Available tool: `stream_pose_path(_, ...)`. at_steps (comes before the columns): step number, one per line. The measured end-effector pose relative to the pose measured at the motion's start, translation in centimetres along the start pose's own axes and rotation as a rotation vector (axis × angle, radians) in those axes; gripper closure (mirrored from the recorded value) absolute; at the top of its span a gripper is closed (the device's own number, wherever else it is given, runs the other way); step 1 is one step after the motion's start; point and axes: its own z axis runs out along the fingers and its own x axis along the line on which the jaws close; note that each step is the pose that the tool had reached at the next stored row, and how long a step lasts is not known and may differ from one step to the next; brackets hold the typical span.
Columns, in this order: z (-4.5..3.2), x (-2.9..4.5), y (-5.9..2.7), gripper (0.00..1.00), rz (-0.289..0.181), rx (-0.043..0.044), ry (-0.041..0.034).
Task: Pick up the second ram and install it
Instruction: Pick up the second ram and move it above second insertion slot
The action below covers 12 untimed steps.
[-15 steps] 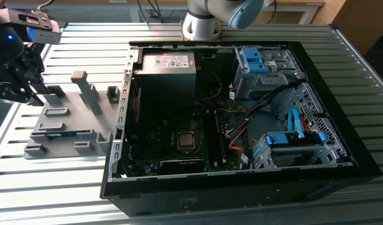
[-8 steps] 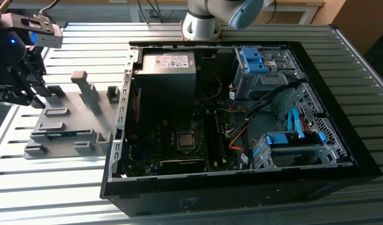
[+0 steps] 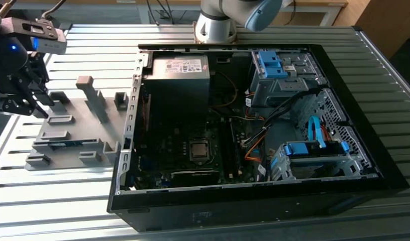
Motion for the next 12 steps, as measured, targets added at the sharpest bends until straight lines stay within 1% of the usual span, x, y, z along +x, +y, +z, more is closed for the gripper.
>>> stream_pose_path(7,0.44,0.26,0.11,0.62,-0.001,0.0,0.0001)
stream_pose_path(12,0.91,0.37,0.13,0.62,-0.016,-0.0005,0.0002)
